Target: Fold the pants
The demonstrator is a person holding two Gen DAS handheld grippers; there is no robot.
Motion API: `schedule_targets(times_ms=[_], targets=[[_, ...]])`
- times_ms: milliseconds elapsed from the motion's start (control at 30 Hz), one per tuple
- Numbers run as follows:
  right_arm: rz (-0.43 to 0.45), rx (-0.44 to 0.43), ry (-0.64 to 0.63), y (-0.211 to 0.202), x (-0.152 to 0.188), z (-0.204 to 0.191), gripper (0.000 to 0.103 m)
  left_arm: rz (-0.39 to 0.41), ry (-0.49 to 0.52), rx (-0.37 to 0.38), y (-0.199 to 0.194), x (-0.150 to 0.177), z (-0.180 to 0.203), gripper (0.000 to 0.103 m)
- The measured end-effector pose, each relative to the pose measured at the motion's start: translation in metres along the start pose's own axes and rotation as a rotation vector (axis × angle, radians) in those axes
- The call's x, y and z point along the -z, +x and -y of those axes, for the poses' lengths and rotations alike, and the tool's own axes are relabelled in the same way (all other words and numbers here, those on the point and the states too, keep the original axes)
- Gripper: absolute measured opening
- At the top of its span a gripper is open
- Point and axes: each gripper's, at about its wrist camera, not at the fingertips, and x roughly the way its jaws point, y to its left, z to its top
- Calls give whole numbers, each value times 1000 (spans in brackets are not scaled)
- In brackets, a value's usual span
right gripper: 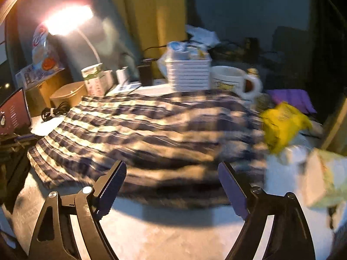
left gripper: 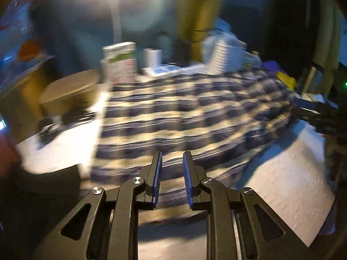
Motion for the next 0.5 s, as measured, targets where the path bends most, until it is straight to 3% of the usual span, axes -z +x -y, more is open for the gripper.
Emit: schedule_targets(times_ms=[200,333,500], targets=[[-97,-3,-56,49,0,-18,85,-146,38,2,51,18,32,19],[-214,4,-127,70,21,-25,85,-129,39,-2,41,27,33,23],[-206,-6,-170,59,33,-23,85,-130,10,-3,30,37,29,30]])
